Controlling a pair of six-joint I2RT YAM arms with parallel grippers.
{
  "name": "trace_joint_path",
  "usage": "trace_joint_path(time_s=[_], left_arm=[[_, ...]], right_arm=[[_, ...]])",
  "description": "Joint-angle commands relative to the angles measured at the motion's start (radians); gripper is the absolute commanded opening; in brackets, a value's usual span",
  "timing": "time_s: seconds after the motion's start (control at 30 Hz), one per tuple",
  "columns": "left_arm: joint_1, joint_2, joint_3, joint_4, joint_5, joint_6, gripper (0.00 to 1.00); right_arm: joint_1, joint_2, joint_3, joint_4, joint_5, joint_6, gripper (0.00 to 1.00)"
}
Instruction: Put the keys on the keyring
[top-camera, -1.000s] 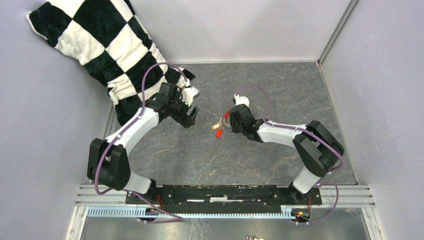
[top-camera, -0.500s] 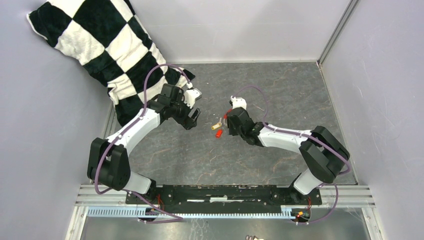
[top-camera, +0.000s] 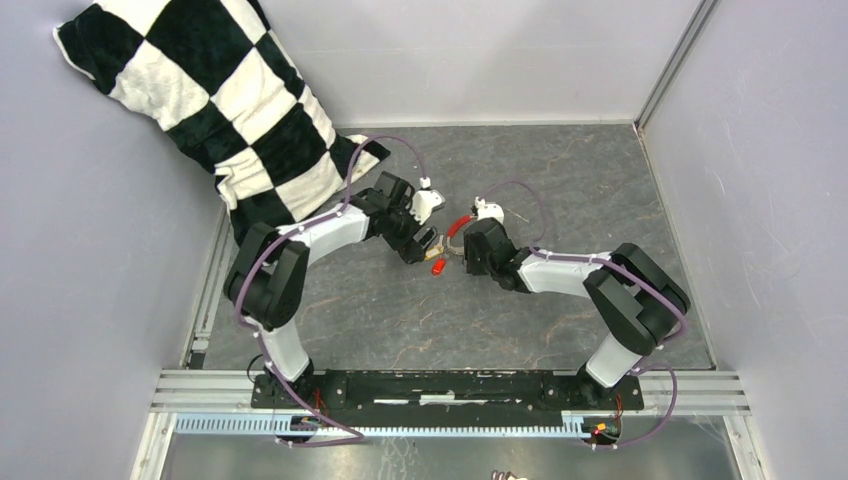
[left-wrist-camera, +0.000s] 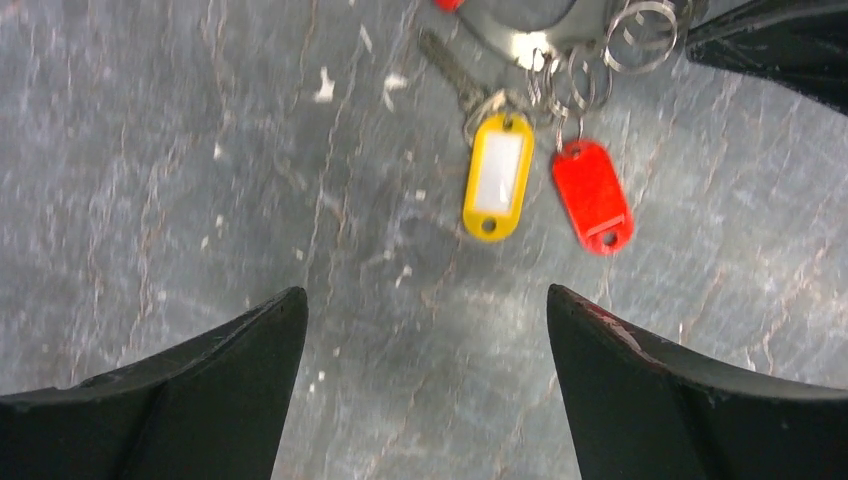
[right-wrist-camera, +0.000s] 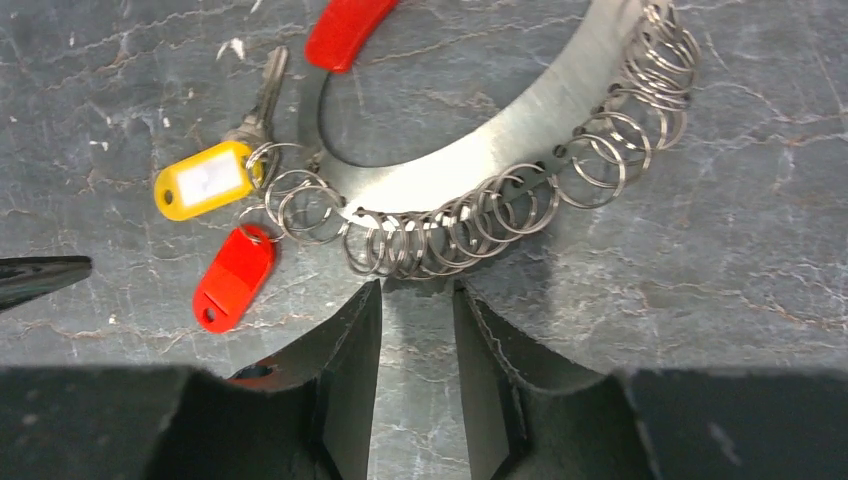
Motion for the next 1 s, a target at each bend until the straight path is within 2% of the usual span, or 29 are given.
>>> trace_joint_path(time_s=[0.0,0.3,0.4,0.67,0.8,0.97], left_arm=[[-0.05,0.066,0.097,0.075,-0.017,-0.032,0.95],[-0.101,0.142,0.169,0.055,0.02,-0.037,0.99],[-0.114,0.157,0.156,0.061,-0.003,-0.024,1.0],[-0.16,0.151,0.079,0.176,-0.176,0.023,0.98],[-0.162,0.165,0.063,0.194,-0.272,0.066,0.97],[-0.157,0.14,0.051,0.183,-0.268,0.094,0.94]], right_arm=[[-0.035,-0.033,-0.054,0.028,-0.038,0.019,0.39],[-0.059,-0.065,-0.04,0.024,-0.087,0.012,0.39],[-0.06,-0.107,-0.069,0.031,-0.102,0.041,0.43],[-0.073,-0.169,-0.094,0.077,-0.096,0.131,0.46],[-0.091,-0.151,-0.087,0.116,-0.14,0.163,0.45],[-0.088,-0.085,-0.095,0.174,-0.217,0.218,0.44]])
